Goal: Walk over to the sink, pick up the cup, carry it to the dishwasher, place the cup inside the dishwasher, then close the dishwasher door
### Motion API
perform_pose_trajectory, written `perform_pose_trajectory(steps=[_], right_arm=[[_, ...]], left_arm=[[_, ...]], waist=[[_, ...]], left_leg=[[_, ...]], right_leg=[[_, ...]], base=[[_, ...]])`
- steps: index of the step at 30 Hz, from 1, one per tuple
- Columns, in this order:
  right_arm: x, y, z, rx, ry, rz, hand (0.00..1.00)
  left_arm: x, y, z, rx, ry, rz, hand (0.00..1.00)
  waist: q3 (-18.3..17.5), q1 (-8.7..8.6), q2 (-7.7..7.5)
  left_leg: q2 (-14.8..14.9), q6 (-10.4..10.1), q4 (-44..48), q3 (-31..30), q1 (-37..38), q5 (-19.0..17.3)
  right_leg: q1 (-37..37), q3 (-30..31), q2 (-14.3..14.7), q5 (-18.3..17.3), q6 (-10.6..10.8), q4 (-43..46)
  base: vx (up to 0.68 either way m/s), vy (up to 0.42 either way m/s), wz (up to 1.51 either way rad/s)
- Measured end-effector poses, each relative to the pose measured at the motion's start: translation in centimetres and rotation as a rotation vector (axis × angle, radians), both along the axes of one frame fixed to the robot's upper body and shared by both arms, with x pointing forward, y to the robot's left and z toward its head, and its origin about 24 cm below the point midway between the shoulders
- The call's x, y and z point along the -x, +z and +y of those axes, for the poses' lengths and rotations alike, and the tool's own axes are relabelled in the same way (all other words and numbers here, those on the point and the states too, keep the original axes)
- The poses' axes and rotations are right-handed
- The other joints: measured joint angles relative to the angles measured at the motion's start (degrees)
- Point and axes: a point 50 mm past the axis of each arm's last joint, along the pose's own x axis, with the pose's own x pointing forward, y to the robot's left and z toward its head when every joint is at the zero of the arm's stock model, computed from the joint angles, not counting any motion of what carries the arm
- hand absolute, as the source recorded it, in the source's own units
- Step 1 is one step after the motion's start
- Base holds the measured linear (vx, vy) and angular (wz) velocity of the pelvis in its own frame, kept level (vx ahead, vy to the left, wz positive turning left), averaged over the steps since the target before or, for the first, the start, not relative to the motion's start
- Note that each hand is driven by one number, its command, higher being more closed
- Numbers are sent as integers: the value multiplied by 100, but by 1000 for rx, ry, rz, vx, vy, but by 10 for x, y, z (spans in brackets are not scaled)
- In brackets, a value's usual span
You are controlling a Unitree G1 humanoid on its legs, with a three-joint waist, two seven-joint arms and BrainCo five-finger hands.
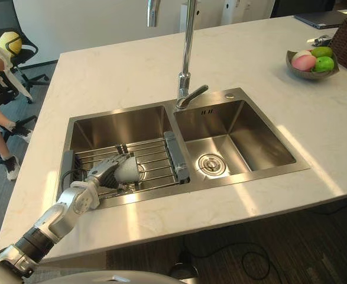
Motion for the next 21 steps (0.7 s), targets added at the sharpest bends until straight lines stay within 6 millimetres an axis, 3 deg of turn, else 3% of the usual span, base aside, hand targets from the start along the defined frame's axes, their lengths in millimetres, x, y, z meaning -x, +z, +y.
perform_pose_trajectory(steps=[6, 9, 19, 20, 21], right_arm=[[-2, 0, 0, -1, -8, -9, 0], [-4, 0, 1, -2, -6, -18, 0], [-5, 0, 2, 4, 4, -22, 0], [-4, 0, 2, 4, 4, -21, 0], [-4, 0, 2, 5, 4, -21, 0]], left_arm=[[-10, 9, -11, -70, -57, 90, 0], [-12, 3, -9, -141, -30, 193, 0], [-22, 1, -9, -215, 47, 205, 0], [-22, 0, -9, -213, 51, 206, 100], [-23, -2, -9, -212, 60, 203, 100]], waist=[[6, -89, 20], [17, -258, 62], [58, -264, 65], [59, -263, 63], [60, -269, 61]], left_leg=[[2, -6, -4, 123, 23, -26], [1, 16, -3, 144, 38, -28], [0, -47, 3, 256, 128, -113], [1, -48, 2, 262, 132, -124], [1, -44, 10, 275, 141, -136]], right_leg=[[-52, 131, 14, 1, 0, 1], [-56, 168, 19, -1, 3, 1], [-21, 336, 30, 14, 18, 1], [-12, 347, 30, 13, 19, 1], [-5, 369, 29, 10, 22, 1]], base=[[-1, 3, -9], [8, 1, -10], [-20, 1, -8], [-77, 1, -9], [-61, -1, -7]])
